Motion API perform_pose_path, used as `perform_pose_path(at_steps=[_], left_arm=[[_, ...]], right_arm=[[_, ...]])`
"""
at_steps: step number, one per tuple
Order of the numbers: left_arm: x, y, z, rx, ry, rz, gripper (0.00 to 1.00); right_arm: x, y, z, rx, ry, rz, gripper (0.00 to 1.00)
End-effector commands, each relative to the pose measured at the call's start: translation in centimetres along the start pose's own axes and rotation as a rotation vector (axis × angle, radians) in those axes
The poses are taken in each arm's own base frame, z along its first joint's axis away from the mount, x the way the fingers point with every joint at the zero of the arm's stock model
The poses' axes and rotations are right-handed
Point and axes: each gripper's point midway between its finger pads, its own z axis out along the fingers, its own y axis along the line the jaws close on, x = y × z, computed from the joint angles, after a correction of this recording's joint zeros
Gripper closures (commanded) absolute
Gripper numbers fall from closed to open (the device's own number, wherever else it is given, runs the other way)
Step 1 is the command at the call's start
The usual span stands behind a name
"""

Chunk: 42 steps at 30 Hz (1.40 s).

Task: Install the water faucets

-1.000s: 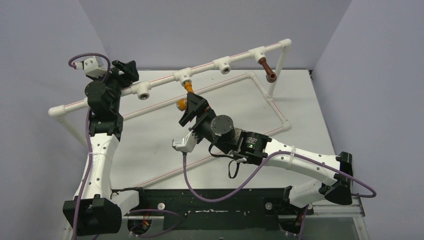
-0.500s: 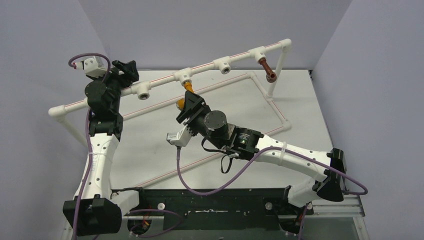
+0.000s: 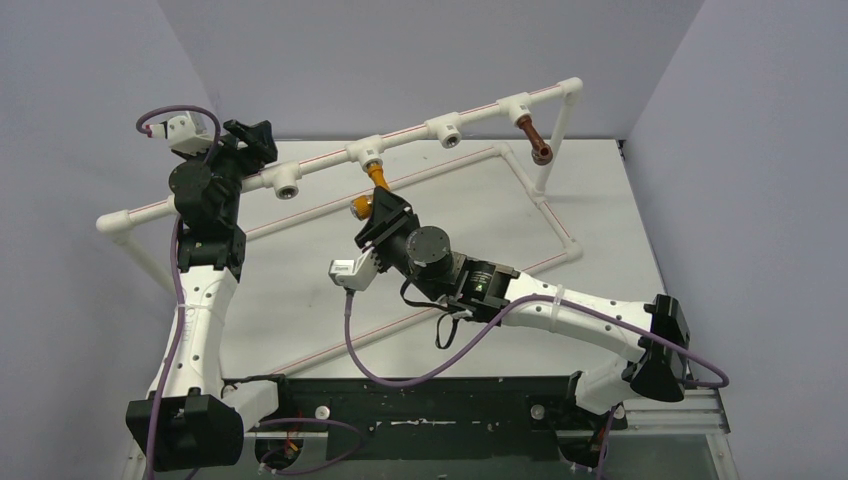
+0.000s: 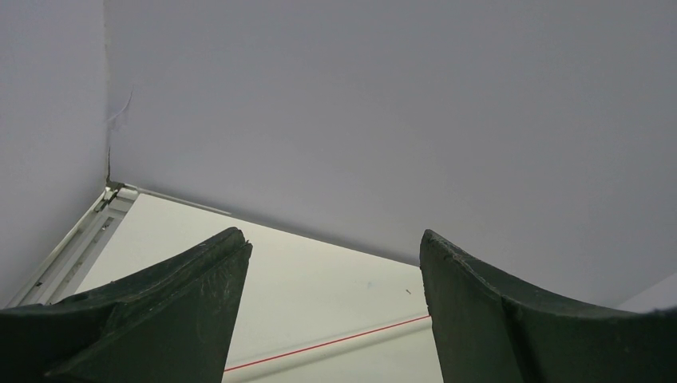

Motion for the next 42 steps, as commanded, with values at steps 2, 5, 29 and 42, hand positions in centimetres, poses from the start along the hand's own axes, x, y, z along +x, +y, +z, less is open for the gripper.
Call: perform_pose_path(at_steps=[2,5,29,42], left_arm=[[18.3,7.0,-5.6,-0.208,0.637,-0.017,0.24],[18.2,6.9,-5.6,-0.205,0.634,-0.017,0.25],[17.7,6.3,-5.6,-0.179,0.618,-0.032,0.25],[17.6,6.0,-5.7,-0.169,0.614,-0.035,0.25]], right_arm=[[-0.1,-4.5,-1.1,0.262,-0.015,0.382,1.0],[-0.1,-5.0,-1.4,0.349,-0.042,0.609,1.0],[4.1,-3.8,-2.6,0.839,-0.272,2.229,1.0],[3.7,-2.1,-1.2,0.836,-0.373,2.803,1.0]])
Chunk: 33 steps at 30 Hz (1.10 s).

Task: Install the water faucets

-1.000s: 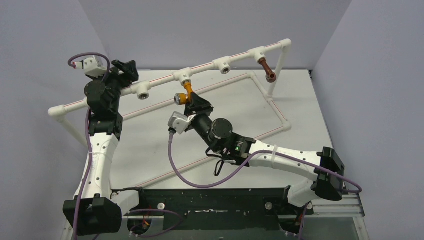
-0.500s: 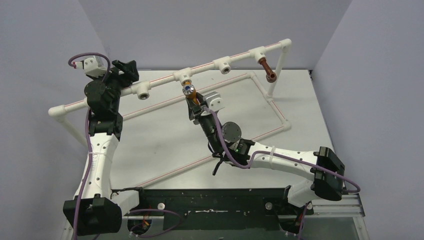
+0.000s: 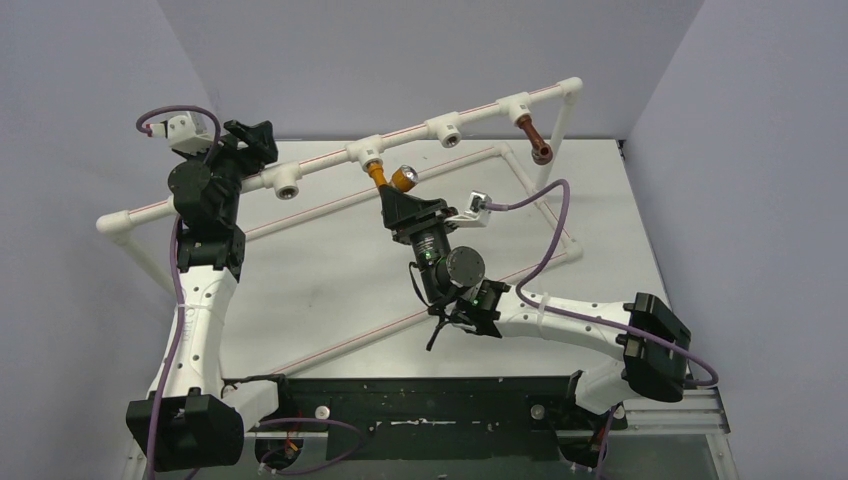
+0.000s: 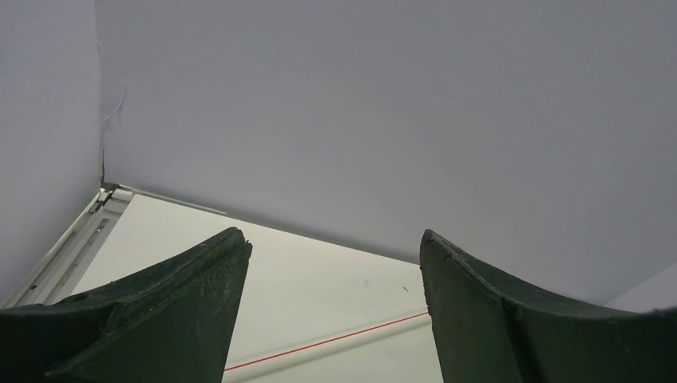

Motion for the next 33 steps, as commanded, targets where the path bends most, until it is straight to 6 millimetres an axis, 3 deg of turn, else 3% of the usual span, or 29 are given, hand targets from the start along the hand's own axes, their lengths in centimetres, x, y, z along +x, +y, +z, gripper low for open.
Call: perform_pose_path(at_steps=[1,4,8,18,21,33], left_arm=[[17.7,6.2,-5.7,-0.188,0.61,-0.04,0.25],[17.7,6.2,-5.7,-0.187,0.612,-0.04,0.25],[17.7,6.3,-5.7,-0.193,0.61,-0.036,0.25],[17.8,6.5,-5.7,-0.201,0.614,-0.03,0.25],[17.9,6.6,-5.7,-0.207,0.616,-0.027,0.25],[18.2,6.8,-5.7,-0.212,0.625,-0.027,0.25]], right_arm=[[-1.6,0.6,1.0,0.061,-0.023,0.272,1.0],[-0.7,0.8,1.2,0.114,0.039,0.302,1.0],[-1.8,1.3,0.9,0.084,0.032,0.312,1.0],[-2.5,0.0,-0.7,0.102,0.067,0.245,0.41],[-2.8,-0.3,-1.3,0.106,0.088,0.211,0.31],[-6.4,0.0,-2.9,-0.014,0.164,-0.075,0.22]])
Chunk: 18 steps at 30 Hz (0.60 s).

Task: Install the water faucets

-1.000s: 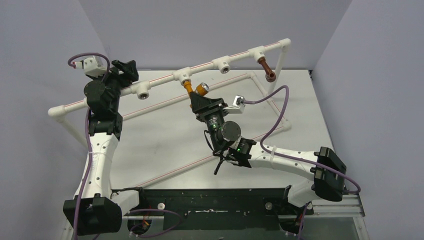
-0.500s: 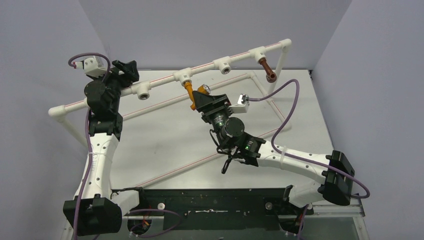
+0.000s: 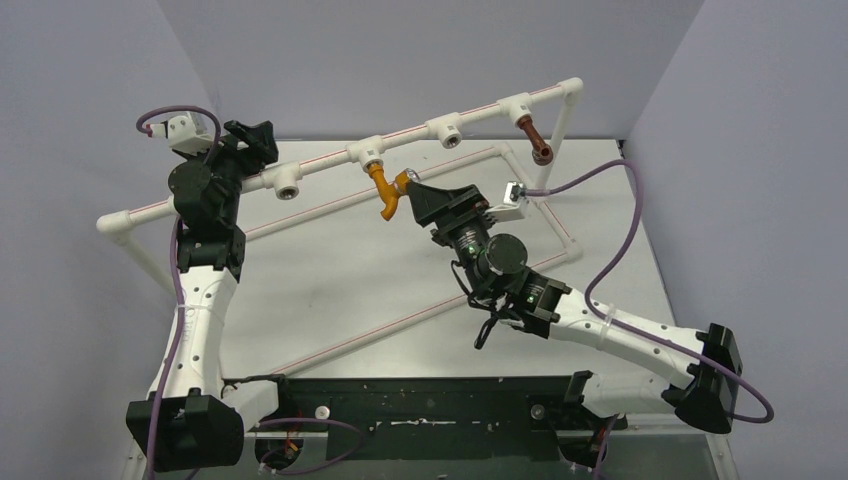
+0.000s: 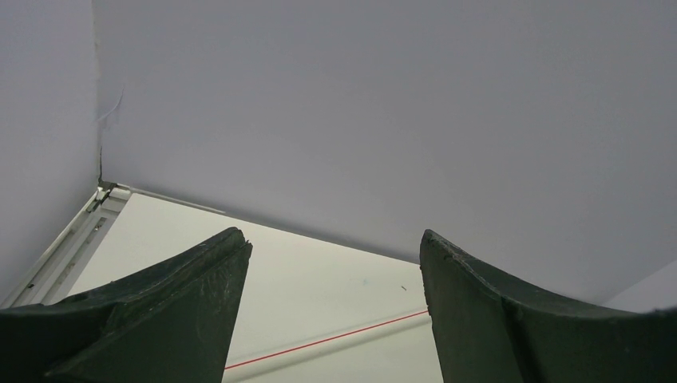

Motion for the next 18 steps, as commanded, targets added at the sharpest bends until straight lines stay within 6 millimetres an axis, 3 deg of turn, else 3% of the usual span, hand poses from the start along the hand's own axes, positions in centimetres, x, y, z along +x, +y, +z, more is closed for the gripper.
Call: perform_pose_path(at_steps=[1,12,18], left_arm=[[18.2,6.9,-5.6,-0.214,0.626,-0.025,0.25],[18.2,6.8,-5.6,-0.209,0.629,-0.026,0.25],[18.4,6.8,-5.6,-0.211,0.635,-0.027,0.25]], right_arm=[[-2.0,1.9,-0.9,-0.101,0.03,-0.179,0.2],[-3.6,3.0,-1.0,-0.274,0.141,-0.741,0.18],[-3.6,5.2,-1.8,-0.461,0.201,-1.11,0.19]])
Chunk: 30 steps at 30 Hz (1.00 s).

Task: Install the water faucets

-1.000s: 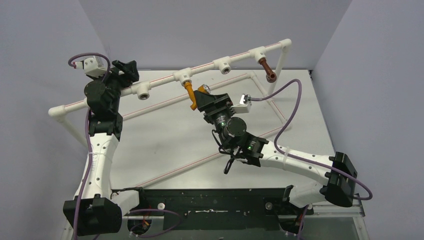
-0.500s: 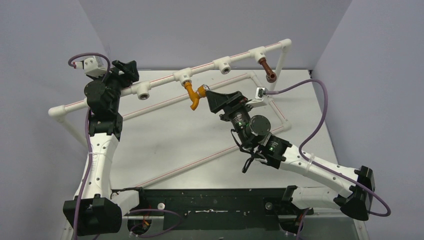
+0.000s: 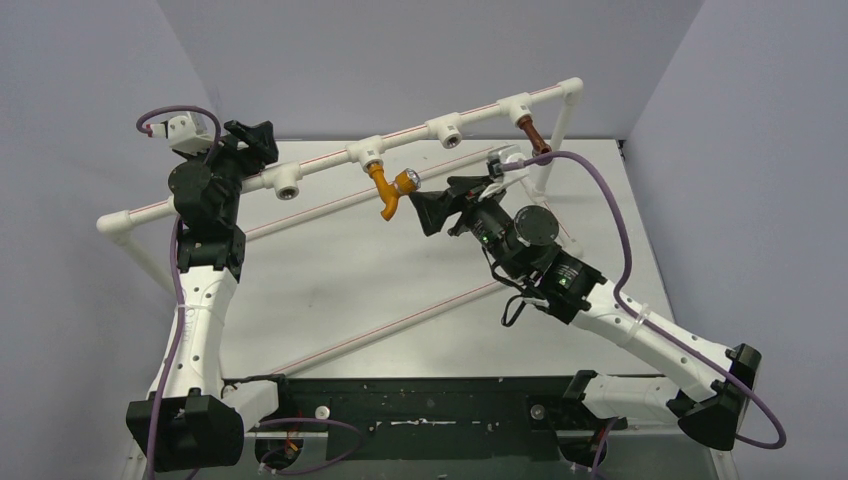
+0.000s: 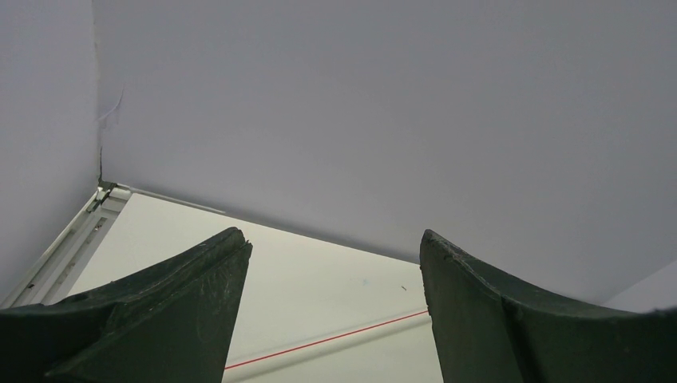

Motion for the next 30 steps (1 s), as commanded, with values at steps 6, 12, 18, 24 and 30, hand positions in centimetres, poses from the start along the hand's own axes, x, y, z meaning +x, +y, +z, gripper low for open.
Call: perform_pose_path(at_steps=[6,12,18,24,30], left_arm=[[18.4,6.9,-5.6,-0.212,0.636,-0.026,0.24],[18.5,6.9,-5.6,-0.211,0.64,-0.026,0.24],[18.6,7.0,-5.6,-0.214,0.641,-0.024,0.24],[18.8,7.0,-5.6,-0.212,0.649,-0.026,0.24],[18.8,6.9,-5.6,-0.209,0.651,-0.028,0.24]], right_arm=[[-4.6,3.4,-1.4,-0.323,0.013,-0.672,0.17],[-5.1,3.6,-1.5,-0.437,0.033,-1.06,0.17],[-5.4,4.9,-1.5,-0.464,-0.003,-1.355,0.16],[-3.9,6.1,-1.0,-0.425,0.074,-1.655,0.14],[-2.7,6.2,-0.1,-0.353,0.13,-1.879,0.13]])
